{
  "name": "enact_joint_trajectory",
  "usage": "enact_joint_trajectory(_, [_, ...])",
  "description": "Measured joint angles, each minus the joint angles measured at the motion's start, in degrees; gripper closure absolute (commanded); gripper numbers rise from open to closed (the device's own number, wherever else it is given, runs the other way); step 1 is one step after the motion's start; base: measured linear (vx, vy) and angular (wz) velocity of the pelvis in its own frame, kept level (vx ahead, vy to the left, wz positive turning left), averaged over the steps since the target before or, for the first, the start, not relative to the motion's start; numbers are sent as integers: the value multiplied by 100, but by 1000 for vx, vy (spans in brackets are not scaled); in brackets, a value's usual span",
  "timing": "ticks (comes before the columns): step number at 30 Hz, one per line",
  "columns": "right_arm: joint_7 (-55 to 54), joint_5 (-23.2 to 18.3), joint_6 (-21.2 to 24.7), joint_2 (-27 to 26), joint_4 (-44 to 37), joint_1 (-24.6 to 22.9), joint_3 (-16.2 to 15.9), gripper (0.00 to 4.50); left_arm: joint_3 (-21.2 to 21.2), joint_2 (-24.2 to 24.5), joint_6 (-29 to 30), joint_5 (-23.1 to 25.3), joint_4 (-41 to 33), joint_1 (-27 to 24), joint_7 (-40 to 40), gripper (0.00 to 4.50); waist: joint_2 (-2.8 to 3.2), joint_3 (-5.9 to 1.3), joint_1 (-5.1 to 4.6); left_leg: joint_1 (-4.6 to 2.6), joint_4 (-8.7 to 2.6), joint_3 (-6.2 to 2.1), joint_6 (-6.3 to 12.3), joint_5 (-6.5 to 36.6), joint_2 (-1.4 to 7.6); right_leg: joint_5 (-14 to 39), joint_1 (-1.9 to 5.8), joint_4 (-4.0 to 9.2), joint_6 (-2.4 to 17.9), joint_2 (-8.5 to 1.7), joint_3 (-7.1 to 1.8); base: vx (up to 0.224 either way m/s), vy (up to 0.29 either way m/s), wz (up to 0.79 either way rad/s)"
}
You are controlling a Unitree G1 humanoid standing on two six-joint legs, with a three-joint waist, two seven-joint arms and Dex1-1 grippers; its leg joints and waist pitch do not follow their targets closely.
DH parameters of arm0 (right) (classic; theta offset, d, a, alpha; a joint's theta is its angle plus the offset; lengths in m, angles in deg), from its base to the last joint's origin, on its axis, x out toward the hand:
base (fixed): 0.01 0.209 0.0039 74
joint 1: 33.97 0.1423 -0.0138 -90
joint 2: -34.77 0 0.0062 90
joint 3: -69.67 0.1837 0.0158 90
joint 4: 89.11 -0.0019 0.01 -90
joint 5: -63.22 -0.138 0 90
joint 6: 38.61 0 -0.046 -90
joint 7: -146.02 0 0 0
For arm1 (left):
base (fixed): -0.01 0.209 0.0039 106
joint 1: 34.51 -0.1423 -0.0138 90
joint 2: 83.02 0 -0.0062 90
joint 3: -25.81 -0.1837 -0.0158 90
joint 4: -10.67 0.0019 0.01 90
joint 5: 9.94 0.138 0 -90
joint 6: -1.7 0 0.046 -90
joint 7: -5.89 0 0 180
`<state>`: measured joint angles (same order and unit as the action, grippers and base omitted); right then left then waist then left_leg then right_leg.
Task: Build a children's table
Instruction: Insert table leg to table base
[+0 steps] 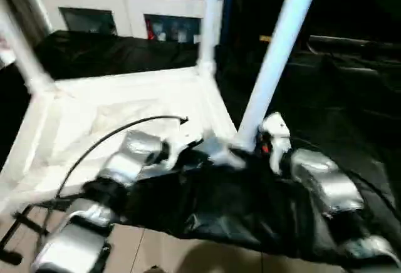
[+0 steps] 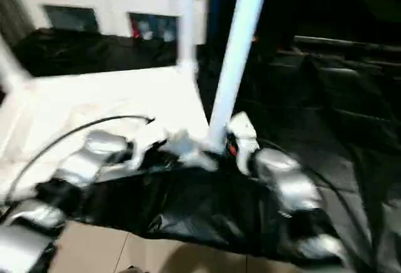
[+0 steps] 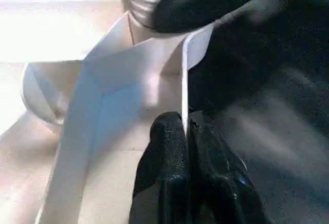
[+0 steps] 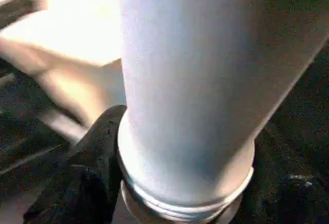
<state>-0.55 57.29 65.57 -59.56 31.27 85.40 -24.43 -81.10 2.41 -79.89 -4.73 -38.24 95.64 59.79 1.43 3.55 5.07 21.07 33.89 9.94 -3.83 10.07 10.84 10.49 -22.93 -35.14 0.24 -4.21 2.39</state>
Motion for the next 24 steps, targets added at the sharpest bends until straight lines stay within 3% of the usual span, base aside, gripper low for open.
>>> enact_joint_trajectory(6, [-1258,218,-376,-468,652,350,198,178,28,-344,-5,239,271,175,-808,450,12,-9,-7,1,-10,0,0,0,0,0,1,7,-2,-1,6,0,0,0])
enact_joint_trajectory(16, [-1462,448,-896,-604,1304,654,199,178,18,-367,-96,342,330,181,-891,450,10,-10,-51,1,-8,0,1,0,-1,-5,3,12,-3,-3,5,0,0,0])
enact_joint_trajectory(24, [-1096,601,-1194,-717,1414,736,-227,178,-95,-428,-191,341,231,161,-650,450,17,-15,73,10,-28,2,5,3,-2,9,2,20,-11,-12,20,0,0,0])
